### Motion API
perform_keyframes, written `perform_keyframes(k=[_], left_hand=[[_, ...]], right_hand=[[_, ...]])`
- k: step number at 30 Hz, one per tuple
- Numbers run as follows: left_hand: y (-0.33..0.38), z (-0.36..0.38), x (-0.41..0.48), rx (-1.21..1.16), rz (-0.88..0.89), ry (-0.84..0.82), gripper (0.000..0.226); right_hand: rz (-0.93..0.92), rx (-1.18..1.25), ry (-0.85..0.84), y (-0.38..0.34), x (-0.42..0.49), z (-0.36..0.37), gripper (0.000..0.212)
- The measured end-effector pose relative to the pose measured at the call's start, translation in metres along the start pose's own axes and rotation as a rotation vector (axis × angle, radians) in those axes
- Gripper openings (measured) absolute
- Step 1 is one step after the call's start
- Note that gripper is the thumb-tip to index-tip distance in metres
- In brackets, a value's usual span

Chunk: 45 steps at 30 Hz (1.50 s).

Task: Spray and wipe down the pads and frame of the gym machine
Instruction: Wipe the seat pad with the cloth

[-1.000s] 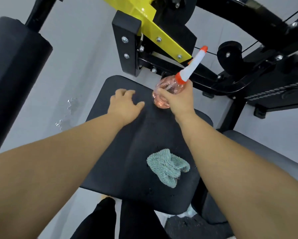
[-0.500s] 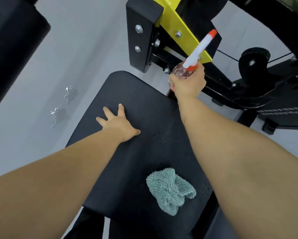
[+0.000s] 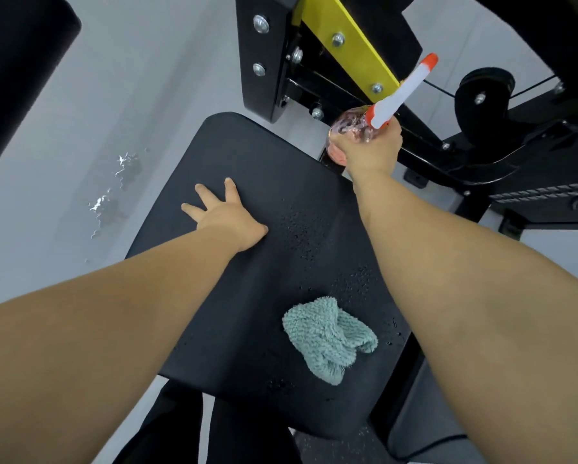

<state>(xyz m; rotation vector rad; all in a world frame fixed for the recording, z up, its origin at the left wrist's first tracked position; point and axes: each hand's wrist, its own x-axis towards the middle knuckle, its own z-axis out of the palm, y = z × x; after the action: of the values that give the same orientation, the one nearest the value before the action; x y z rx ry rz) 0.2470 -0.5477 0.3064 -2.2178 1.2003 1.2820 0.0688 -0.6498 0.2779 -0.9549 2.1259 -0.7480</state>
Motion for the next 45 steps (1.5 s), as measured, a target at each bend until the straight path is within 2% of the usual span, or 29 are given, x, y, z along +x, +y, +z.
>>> perform_keyframes(k=[5,9,10,12,14,16,18,21,23,25,28,32,34,37,38,40,42,45], left_hand=[[0.000,-0.001,0.001,-0.028,-0.021,0.020,0.092],[-0.004,0.001,0.002,-0.083,-0.012,0.045,0.083],[-0.005,0.002,0.000,-0.081,-0.001,0.058,0.081],[-0.008,0.005,-0.004,-0.050,0.012,0.081,0.080],[-0.015,0.008,-0.015,-0.012,0.037,0.088,0.080],[-0.023,0.012,-0.025,0.005,0.086,0.088,0.077],[-0.036,0.016,-0.035,0.006,0.151,0.091,0.072],[-0.063,0.022,-0.047,0.037,0.236,0.117,0.066],[-0.080,0.025,-0.053,0.082,0.282,0.118,0.065],[-0.098,0.030,-0.063,0.130,0.324,0.109,0.066],[-0.117,0.042,-0.082,0.237,0.411,0.086,0.071],[-0.121,0.064,-0.102,0.338,0.498,0.014,0.073],[-0.118,0.074,-0.110,0.358,0.518,-0.027,0.074],[-0.113,0.084,-0.115,0.340,0.495,-0.099,0.076],[-0.112,0.086,-0.114,0.319,0.475,-0.118,0.076],[-0.109,0.089,-0.113,0.288,0.431,-0.137,0.076],[-0.107,0.093,-0.112,0.257,0.395,-0.120,0.074],[-0.098,0.095,-0.114,0.212,0.379,-0.036,0.069]], right_hand=[[0.010,0.048,-0.096,0.008,0.002,-0.004,0.100],[0.030,0.036,-0.099,0.007,-0.008,-0.012,0.110],[0.030,0.025,-0.090,0.005,-0.017,-0.017,0.106],[-0.030,-0.031,-0.034,0.002,-0.041,-0.028,0.082],[-0.228,-0.092,0.040,0.005,-0.075,-0.039,0.052],[-0.423,-0.124,-0.042,0.015,-0.109,-0.045,0.032],[-0.550,-0.195,-0.224,0.029,-0.144,-0.052,0.020],[-0.649,-0.396,-0.478,0.058,-0.189,-0.061,0.016],[-0.669,-0.597,-0.560,0.078,-0.207,-0.064,0.025],[-0.741,-0.699,-0.509,0.097,-0.222,-0.068,0.043],[-0.866,-0.819,-0.324,0.123,-0.245,-0.077,0.059],[-0.868,-0.790,-0.170,0.159,-0.252,-0.082,0.045],[-0.733,-0.660,0.006,0.169,-0.245,-0.082,0.038],[-0.420,-0.504,0.237,0.165,-0.242,-0.079,0.035],[-0.415,-0.514,0.269,0.163,-0.247,-0.071,0.035],[-0.585,-0.599,0.236,0.160,-0.262,-0.048,0.036],[-0.852,-0.648,0.115,0.165,-0.274,-0.033,0.033],[-1.104,-0.739,0.034,0.172,-0.254,-0.053,0.025]])
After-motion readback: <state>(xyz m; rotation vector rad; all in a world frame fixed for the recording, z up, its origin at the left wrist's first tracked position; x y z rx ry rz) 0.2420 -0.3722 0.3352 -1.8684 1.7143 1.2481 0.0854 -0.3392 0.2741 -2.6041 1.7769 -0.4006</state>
